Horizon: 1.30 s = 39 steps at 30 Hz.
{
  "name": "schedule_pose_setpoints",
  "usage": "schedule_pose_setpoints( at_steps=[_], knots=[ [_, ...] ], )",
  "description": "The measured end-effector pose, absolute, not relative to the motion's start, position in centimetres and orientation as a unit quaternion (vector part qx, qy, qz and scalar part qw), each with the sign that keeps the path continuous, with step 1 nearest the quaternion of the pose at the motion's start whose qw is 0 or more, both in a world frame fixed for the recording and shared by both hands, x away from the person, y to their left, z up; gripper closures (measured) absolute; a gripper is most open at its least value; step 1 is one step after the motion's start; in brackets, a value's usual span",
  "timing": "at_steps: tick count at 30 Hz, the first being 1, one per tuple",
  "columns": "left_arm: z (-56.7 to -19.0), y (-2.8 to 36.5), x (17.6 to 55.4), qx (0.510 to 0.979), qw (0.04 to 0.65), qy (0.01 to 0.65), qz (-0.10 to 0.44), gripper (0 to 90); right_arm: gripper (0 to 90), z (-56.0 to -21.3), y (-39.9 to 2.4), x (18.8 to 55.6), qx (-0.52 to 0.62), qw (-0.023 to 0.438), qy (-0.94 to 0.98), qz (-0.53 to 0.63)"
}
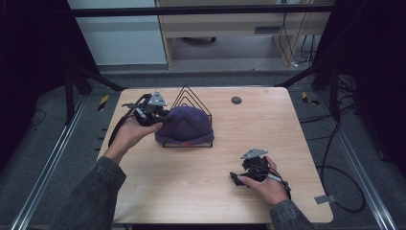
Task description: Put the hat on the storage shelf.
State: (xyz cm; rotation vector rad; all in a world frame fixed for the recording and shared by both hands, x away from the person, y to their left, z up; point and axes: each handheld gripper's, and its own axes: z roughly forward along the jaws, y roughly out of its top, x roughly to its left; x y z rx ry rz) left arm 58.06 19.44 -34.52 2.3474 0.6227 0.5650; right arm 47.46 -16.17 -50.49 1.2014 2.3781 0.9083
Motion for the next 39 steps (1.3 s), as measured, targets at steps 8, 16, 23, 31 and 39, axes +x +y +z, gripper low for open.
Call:
schedule_pose_setpoints(
  at_steps=[8, 16, 23, 31, 39],
  knots=[
    [-34.44, 19.99, 57.68, 0.885, 0.329, 0.249, 0.215, 66.9, 5.7, -50.51, -16.15, 47.46, 0.421, 0.163, 0.833, 0.319],
    [-33.82, 20.34, 57.51, 0.878, 0.343, 0.257, 0.214, 65.0, 5.6, -50.52, -16.08, 47.43, 0.421, 0.163, 0.833, 0.320],
    [-33.82, 20.27, 57.47, 0.881, 0.340, 0.253, 0.211, 64.8, 5.6, -50.52, -16.08, 47.42, 0.420, 0.163, 0.833, 0.320],
    [-34.04, 20.08, 57.41, 0.885, 0.335, 0.248, 0.209, 65.3, 5.5, -50.52, -16.08, 47.42, 0.420, 0.163, 0.833, 0.320],
    [-34.06, 19.98, 57.05, 0.883, 0.336, 0.248, 0.212, 61.6, 5.1, -50.54, -16.04, 47.40, 0.421, 0.163, 0.833, 0.320]
  ],
)
